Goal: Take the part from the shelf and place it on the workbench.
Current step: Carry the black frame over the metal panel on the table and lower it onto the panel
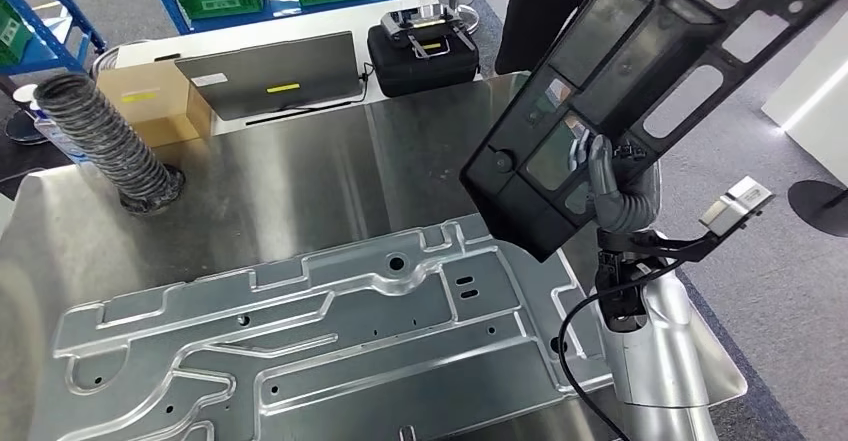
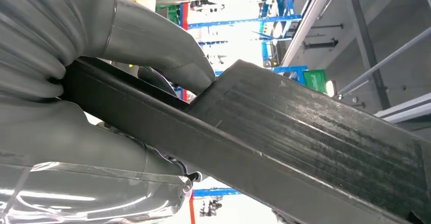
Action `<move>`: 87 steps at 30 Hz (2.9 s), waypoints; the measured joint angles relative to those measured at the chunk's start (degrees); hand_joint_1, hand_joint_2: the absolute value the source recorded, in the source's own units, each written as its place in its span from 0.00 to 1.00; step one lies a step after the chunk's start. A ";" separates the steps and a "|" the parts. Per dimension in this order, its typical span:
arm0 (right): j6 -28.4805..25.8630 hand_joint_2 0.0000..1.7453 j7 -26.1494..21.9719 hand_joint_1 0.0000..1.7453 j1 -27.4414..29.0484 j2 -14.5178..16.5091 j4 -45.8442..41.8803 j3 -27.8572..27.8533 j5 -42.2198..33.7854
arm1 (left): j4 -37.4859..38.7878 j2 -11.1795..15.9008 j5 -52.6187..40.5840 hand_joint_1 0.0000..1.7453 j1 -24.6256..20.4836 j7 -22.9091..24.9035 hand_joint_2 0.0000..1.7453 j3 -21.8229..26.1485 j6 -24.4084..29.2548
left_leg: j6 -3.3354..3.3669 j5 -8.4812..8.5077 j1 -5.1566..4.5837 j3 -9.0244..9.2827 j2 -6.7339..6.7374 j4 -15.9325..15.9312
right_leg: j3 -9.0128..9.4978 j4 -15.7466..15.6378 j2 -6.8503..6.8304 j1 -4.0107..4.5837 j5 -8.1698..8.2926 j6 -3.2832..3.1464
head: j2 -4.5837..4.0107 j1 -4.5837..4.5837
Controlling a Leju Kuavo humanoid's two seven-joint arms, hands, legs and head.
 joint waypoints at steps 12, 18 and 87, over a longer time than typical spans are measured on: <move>1.73 1.00 -0.35 1.00 -0.98 0.08 -0.51 -0.63 2.39 | 0.00 -0.41 2.41 0.00 -0.96 -4.71 0.00 1.34 -1.75 | -1.78 3.25 0.07 -4.96 -0.33 2.66 | 5.46 -2.99 -0.17 0.14 -0.56 -1.01 | 0.00 0.01; 1.70 1.00 0.24 1.00 -1.67 -0.16 -0.88 -0.58 3.07 | 0.00 -0.39 1.44 0.00 -2.16 -7.40 0.00 1.50 -2.67 | -3.35 -8.07 1.00 -8.66 -0.46 16.11 | 1.88 -3.18 -0.40 0.23 2.70 -2.39 | 0.00 0.01; -16.68 1.00 3.30 1.00 -32.65 -13.29 17.09 32.69 70.78 | 0.00 -1.34 -2.02 0.00 -1.13 -9.99 0.00 0.42 -4.89 | -1.02 -4.02 -0.24 0.98 -0.27 3.72 | -1.06 -2.43 -0.19 0.20 4.89 -1.47 | 0.00 -0.01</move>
